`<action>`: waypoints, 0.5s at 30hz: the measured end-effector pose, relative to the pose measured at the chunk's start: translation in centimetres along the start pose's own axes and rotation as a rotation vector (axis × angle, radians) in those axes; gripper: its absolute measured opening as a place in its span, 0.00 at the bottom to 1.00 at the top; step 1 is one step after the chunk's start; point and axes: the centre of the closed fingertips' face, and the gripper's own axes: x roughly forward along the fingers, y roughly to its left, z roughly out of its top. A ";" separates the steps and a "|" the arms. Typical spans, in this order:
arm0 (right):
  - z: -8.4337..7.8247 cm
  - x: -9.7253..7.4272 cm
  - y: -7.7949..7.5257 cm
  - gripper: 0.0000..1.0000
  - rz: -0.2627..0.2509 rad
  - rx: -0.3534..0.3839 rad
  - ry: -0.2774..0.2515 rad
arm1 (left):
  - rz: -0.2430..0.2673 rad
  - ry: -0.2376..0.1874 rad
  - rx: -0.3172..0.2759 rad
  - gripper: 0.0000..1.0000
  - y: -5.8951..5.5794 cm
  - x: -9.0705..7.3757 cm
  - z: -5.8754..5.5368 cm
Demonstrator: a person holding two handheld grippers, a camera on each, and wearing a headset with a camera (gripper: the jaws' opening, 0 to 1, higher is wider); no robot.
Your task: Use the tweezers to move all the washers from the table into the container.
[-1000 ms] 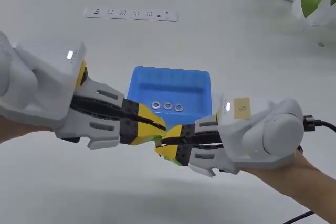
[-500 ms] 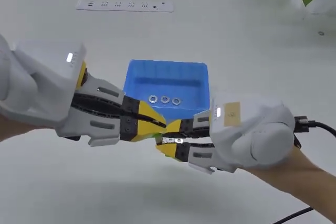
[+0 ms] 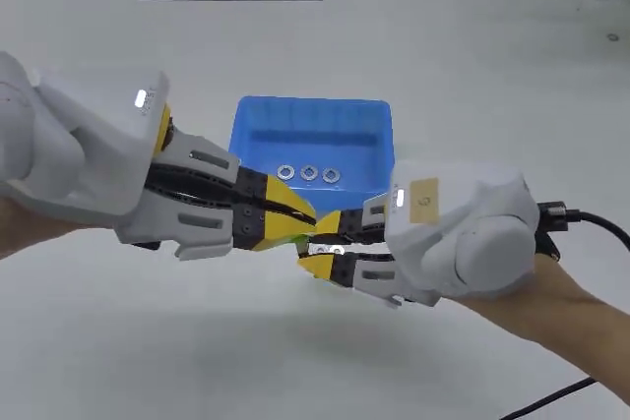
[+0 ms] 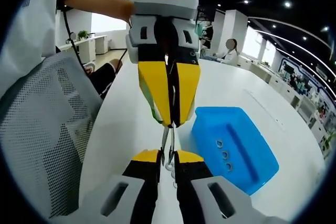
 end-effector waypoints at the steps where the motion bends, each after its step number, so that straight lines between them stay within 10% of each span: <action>1: -0.1 0.1 0.0 0.11 0.001 0.005 0.001 | -0.001 0.003 -0.003 0.05 0.0 0.0 -0.1; 15: -0.4 0.7 -0.3 0.11 0.022 0.020 0.003 | 0.001 0.004 -0.023 0.05 0.5 0.3 -0.8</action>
